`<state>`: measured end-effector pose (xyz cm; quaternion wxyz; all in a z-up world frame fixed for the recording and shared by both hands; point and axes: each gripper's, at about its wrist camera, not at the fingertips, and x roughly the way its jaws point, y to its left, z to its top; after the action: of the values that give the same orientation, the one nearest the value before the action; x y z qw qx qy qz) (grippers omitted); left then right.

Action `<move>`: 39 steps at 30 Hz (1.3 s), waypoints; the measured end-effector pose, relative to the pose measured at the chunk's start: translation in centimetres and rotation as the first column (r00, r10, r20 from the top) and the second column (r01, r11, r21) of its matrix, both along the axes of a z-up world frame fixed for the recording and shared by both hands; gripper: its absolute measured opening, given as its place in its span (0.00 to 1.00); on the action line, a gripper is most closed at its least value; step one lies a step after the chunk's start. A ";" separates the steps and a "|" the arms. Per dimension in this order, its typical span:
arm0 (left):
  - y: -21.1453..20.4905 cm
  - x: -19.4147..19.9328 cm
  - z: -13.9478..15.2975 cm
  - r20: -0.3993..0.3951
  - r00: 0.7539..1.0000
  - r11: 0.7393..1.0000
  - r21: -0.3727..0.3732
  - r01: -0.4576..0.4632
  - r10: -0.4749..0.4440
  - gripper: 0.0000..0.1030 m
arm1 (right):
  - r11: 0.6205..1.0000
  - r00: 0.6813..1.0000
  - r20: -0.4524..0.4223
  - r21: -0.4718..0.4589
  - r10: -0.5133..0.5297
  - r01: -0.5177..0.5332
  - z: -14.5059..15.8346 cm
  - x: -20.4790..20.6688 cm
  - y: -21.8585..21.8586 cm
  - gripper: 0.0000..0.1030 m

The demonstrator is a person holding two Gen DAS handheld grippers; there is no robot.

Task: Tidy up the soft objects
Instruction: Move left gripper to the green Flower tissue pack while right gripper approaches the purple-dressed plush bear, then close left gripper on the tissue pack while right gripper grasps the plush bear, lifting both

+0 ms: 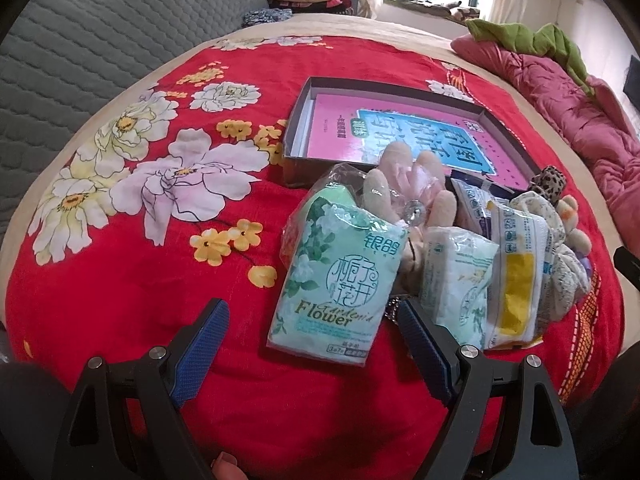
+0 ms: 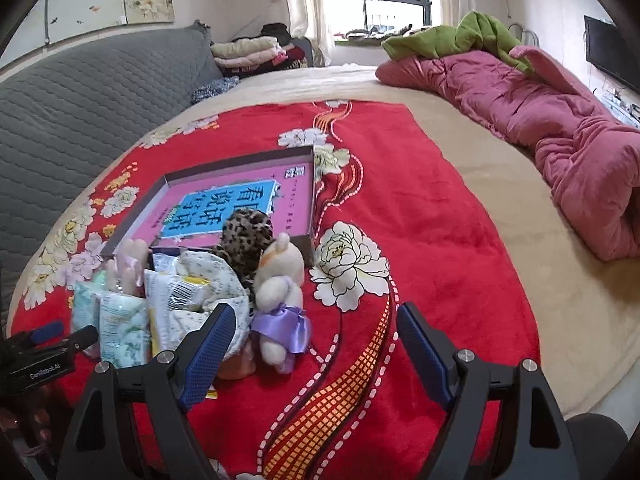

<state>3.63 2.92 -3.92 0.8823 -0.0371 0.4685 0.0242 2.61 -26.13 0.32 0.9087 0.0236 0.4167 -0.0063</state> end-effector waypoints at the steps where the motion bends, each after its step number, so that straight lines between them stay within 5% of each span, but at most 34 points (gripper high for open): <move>1: 0.1 0.1 -0.1 0.000 1.000 1.000 0.000 -0.001 0.001 0.84 | 1.000 1.000 -0.004 0.000 0.004 -0.004 -0.2 0.3 0.0 0.79; 7: 0.3 0.8 -0.5 -0.005 1.000 1.000 0.003 -0.012 0.012 0.84 | 0.999 0.999 -0.037 -0.009 0.034 -0.034 -1.8 2.4 0.9 0.76; 16: 0.5 1.2 -0.9 -0.005 1.000 1.000 -0.004 -0.020 0.020 0.84 | 0.998 0.993 -0.102 -0.031 0.053 -0.056 -4.2 4.6 1.5 0.57; 24: 0.1 1.4 -1.0 0.009 1.000 1.000 0.010 -0.018 0.018 0.84 | 0.993 0.987 -0.106 0.013 0.117 -0.116 -4.9 5.5 2.1 0.30; 30: 0.3 1.6 -1.0 -0.001 1.000 0.999 -0.030 -0.009 0.009 0.67 | 0.993 0.990 -0.087 0.052 0.109 -0.105 -4.3 5.5 1.7 0.29; 32: 0.4 1.6 -0.9 0.001 1.000 0.999 -0.047 0.000 0.000 0.50 | 0.993 0.992 -0.082 0.070 0.100 -0.094 -4.1 5.5 1.2 0.29; 39: 0.9 1.0 0.4 0.037 0.999 0.996 -0.086 0.006 -0.002 0.50 | 0.994 0.998 -0.010 0.088 0.069 -0.068 -2.1 5.0 0.3 0.29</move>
<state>4.64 3.78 -3.54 0.8886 -0.0745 0.4527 0.0016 7.61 -25.84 -1.80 0.9037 0.0492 0.4232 0.0428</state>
